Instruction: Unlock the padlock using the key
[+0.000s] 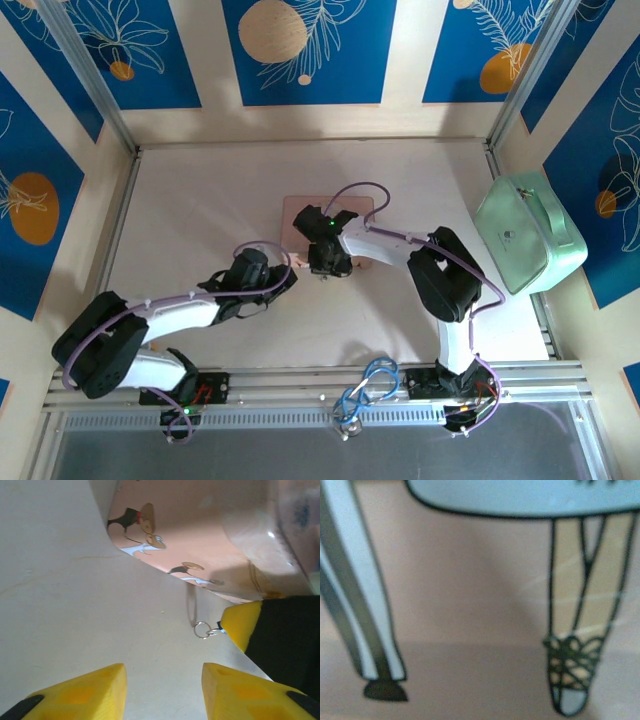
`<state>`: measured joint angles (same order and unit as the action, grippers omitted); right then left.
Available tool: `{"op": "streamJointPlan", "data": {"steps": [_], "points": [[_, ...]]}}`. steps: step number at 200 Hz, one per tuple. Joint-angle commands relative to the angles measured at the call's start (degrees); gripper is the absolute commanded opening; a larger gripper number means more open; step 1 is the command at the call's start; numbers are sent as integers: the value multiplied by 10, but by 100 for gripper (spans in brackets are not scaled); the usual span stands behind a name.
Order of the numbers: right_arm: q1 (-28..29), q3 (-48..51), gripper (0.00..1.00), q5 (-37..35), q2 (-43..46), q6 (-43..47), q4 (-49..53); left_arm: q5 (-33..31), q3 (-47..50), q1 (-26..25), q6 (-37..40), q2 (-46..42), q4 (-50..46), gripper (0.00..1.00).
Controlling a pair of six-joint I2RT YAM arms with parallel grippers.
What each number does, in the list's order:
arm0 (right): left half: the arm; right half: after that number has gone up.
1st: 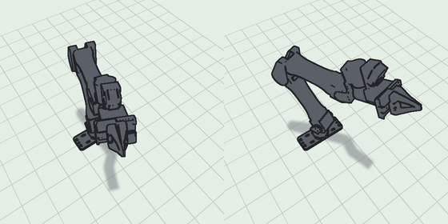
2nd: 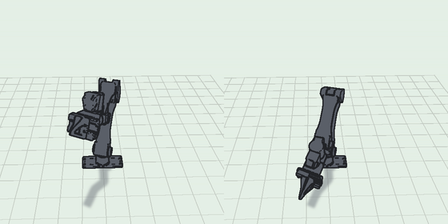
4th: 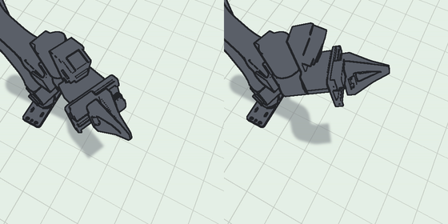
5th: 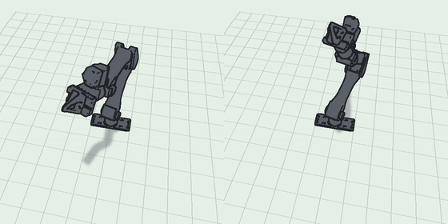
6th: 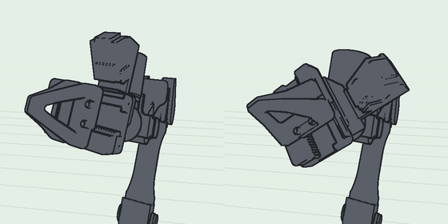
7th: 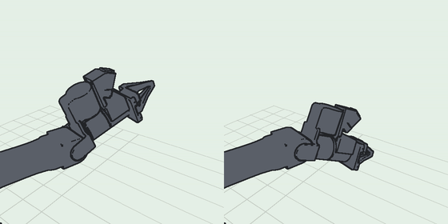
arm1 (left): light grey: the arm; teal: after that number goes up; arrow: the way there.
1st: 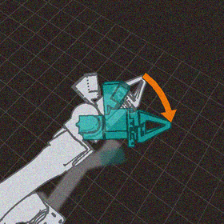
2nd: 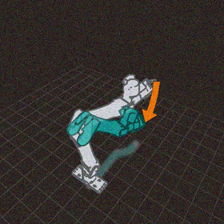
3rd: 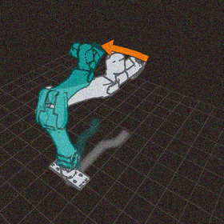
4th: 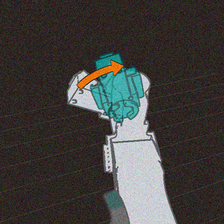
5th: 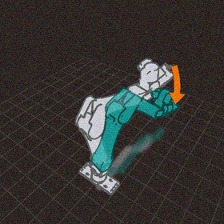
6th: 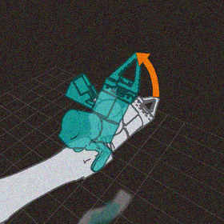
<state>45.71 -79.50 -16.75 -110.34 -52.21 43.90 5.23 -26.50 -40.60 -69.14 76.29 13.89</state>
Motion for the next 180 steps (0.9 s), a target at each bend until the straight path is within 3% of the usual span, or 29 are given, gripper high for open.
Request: {"op": "streamJointPlan", "data": {"steps": [1,63,107,156,180], "points": [[-16,-21,23,56,-13,19,52,-23,0,-24,-4,-7,36,41],[-45,-54,23,128,-31,37,108,-11,-4,-55,11,77,161,29],[-51,-49,24,167,-35,38,101,-31,20,-73,46,92,221,39],[-63,-47,24,178,-37,39,92,-34,13,-78,64,151,277,32],[-66,-43,24,182,-34,41,91,-34,22,-88,57,194,363,30]]}}
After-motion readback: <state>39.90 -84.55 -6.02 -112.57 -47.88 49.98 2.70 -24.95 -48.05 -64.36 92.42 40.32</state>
